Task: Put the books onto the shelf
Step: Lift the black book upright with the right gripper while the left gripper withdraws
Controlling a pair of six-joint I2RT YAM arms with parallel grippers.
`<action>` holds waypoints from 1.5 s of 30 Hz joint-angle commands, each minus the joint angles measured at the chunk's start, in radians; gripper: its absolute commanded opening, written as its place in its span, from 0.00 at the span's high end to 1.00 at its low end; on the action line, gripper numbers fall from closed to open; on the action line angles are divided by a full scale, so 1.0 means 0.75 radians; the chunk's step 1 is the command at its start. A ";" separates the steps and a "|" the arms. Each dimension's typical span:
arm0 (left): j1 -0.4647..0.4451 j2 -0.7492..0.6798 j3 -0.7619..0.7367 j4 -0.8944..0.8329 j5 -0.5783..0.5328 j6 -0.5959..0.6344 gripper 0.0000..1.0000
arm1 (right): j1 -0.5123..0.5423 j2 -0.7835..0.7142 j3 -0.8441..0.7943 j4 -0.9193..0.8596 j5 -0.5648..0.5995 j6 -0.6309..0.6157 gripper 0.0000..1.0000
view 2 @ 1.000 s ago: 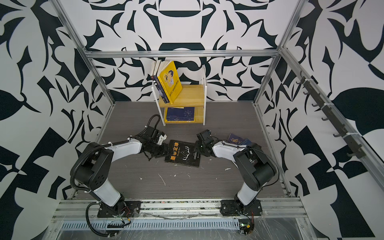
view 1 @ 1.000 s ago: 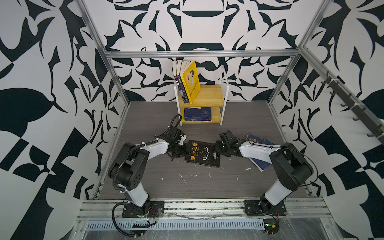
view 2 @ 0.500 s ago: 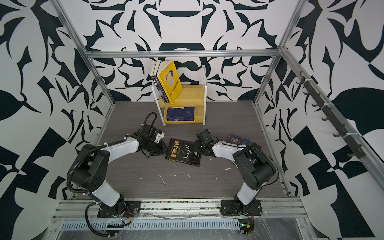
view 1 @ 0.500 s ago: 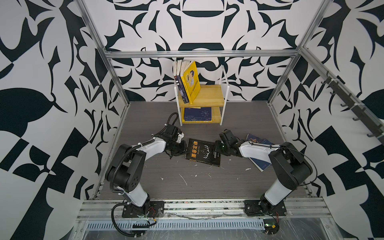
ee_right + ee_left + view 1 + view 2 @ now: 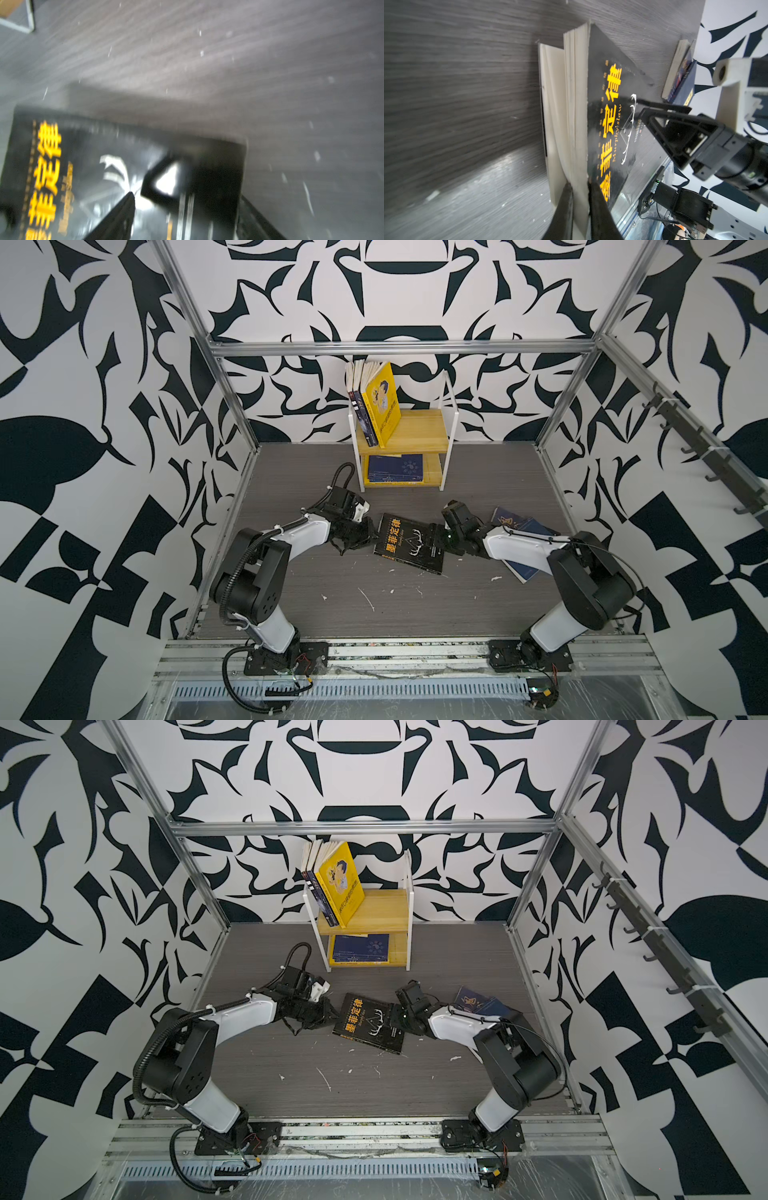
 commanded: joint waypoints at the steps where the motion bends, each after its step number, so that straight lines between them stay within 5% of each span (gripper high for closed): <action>1: 0.018 -0.051 0.047 0.057 0.046 -0.026 1.00 | 0.007 -0.157 -0.028 -0.163 0.071 -0.119 0.15; 4: 0.022 -0.054 0.040 0.063 0.044 -0.029 1.00 | 0.007 -0.251 -0.045 -0.325 0.189 -0.212 0.03; 7: 0.024 -0.054 0.042 0.063 0.047 -0.031 1.00 | 0.026 -0.330 -0.053 -0.427 0.289 -0.292 0.02; 11: 0.024 -0.057 0.042 0.057 0.043 -0.036 1.00 | 0.243 -0.440 -0.048 -0.397 0.527 -0.466 0.02; 16: 0.022 -0.054 0.046 0.052 0.032 -0.037 1.00 | 0.487 -0.481 -0.047 -0.201 0.643 -0.700 0.07; 27: 0.023 -0.059 0.055 0.038 0.028 -0.042 1.00 | 0.765 -0.093 0.087 -0.087 0.800 -0.978 0.05; 34: 0.024 -0.058 0.053 0.040 0.037 -0.042 1.00 | 0.785 0.102 0.152 -0.028 0.953 -0.994 0.09; 38: 0.029 -0.067 0.051 0.038 0.038 -0.040 1.00 | 0.781 0.188 0.168 0.025 1.042 -1.017 0.24; 45: 0.064 -0.113 0.020 0.034 -0.005 -0.042 1.00 | 0.750 0.252 0.187 0.052 1.115 -1.037 0.88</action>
